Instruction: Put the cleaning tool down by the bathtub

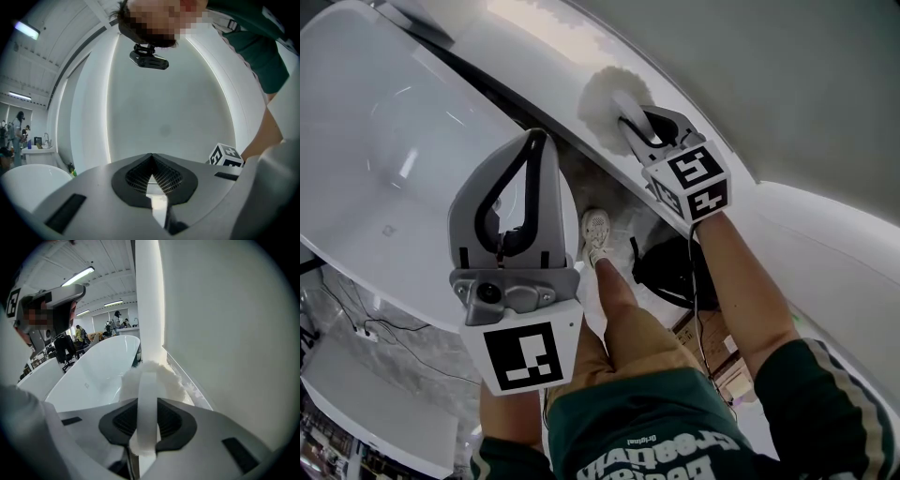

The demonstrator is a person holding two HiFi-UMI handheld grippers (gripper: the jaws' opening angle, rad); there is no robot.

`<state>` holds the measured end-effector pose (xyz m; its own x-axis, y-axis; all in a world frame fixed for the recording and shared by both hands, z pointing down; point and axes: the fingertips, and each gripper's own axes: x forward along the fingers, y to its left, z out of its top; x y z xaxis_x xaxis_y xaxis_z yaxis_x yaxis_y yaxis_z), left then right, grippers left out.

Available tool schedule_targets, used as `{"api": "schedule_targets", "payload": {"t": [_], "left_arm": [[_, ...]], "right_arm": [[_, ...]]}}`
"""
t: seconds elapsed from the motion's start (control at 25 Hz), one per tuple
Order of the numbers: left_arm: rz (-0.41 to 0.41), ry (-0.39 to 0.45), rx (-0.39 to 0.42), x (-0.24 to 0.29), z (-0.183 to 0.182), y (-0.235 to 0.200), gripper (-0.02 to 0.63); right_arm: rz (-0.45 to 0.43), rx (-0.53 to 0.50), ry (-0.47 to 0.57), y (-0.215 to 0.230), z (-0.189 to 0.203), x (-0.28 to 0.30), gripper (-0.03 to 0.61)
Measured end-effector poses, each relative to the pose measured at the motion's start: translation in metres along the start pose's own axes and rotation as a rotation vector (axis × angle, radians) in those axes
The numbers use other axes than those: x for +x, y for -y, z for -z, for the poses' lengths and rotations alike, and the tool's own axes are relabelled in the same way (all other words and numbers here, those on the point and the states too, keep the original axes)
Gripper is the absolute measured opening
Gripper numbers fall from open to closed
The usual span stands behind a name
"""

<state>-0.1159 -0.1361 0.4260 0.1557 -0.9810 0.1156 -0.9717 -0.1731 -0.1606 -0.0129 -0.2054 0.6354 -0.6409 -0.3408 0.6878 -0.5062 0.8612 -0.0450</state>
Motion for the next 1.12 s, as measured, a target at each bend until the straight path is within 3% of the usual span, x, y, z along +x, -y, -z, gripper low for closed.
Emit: {"api": "schedule_targets", "payload": {"t": [0.52, 1.12], "left_arm": [[0.015, -0.043, 0.017, 0.000, 0.038, -0.006, 0.006], [-0.009, -0.087, -0.047, 0.000, 0.067, -0.015, 0.006]], "right_arm": [[-0.054, -0.025, -0.117, 0.010, 0.045, 0.057, 0.092], [-0.061, -0.045, -0.223, 0.023, 0.080, 0.108, 0.092]]}}
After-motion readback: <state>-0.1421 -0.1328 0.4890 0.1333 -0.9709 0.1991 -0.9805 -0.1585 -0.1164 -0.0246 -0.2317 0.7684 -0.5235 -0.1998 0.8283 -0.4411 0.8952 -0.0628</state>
